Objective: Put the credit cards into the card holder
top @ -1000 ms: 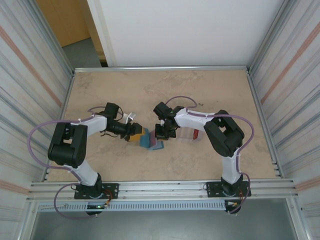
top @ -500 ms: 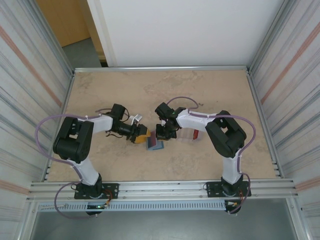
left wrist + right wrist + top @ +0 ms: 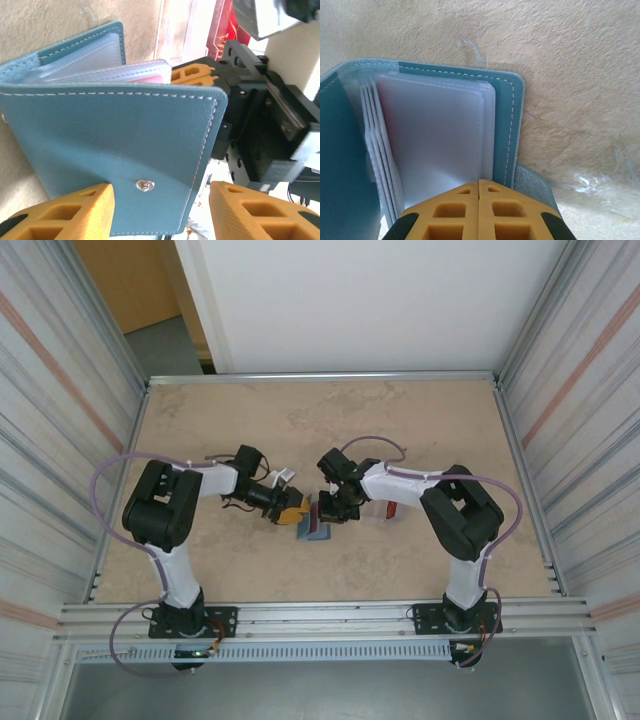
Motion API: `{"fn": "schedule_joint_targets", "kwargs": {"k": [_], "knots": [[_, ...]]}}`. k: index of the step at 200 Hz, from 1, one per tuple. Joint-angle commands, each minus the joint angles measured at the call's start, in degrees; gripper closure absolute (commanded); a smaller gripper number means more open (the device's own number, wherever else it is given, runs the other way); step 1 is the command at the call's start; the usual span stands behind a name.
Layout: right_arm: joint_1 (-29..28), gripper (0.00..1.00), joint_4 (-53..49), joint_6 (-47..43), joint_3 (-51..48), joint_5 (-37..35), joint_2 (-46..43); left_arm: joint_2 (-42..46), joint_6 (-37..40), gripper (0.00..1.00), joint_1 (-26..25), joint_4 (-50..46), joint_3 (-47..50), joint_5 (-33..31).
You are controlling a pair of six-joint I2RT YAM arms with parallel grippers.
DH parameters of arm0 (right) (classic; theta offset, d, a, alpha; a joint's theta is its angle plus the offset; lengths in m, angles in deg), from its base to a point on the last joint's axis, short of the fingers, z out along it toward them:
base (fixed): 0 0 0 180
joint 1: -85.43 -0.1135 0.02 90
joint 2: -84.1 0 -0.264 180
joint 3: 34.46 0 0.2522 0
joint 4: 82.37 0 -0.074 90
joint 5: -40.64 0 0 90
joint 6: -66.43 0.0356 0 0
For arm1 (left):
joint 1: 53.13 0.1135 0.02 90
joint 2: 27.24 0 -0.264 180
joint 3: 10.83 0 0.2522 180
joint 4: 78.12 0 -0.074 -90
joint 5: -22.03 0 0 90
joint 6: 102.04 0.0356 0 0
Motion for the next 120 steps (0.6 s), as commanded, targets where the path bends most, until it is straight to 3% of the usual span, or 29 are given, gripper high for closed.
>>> {"fn": "schedule_joint_targets", "kwargs": {"k": [1,75,120], "knots": [[0.2,1.00,-1.1,0.7,-0.9,-1.4,-4.2,-1.6,1.9,0.47,-0.7,-1.6,-1.6,0.5],[-0.9,0.97,-4.2,2.9,-3.8,-4.6,-13.1,-1.4,3.2,0.44,-2.4,-3.0,-2.7,0.5],[-1.9,0.97,-0.6,4.5,-4.5,-3.2,-13.1,-3.1,4.1,0.45,-2.6,-5.1,-4.4,-0.1]]}}
